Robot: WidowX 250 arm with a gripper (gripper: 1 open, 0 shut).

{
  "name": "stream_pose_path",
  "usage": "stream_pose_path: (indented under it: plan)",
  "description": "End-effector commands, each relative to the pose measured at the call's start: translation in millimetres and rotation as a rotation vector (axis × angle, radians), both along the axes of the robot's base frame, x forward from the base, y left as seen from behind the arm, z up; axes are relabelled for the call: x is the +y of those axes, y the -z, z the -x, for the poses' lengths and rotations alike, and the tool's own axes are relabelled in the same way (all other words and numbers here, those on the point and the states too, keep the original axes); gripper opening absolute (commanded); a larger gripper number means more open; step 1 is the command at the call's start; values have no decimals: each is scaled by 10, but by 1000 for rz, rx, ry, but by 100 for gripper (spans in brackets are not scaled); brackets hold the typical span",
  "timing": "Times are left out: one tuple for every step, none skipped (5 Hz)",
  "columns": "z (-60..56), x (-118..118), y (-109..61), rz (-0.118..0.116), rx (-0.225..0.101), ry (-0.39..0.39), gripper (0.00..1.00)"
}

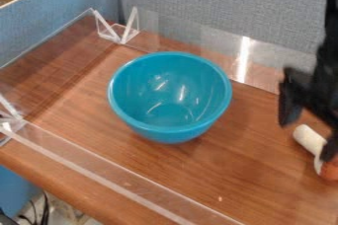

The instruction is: Put the mushroom in the blue bowl

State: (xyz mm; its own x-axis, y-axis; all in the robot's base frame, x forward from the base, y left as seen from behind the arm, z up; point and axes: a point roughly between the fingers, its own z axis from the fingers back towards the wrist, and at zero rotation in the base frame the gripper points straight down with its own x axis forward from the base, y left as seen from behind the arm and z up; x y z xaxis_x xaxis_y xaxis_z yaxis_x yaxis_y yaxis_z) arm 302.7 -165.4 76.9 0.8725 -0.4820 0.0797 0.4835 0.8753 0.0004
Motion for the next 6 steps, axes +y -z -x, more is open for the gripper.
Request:
stream_pose_path:
  plan:
    - [-124,-143,-33,40,-39,16,100]
    - [-166,-175,114,38,-15,15,100]
    - [-193,-173,213,34,2,10,100]
    - [-213,-168,281,30,16,9,0]
    - [-202,-120,195,24,12,7,0]
    - [-175,-42,18,18,-3,-2,0]
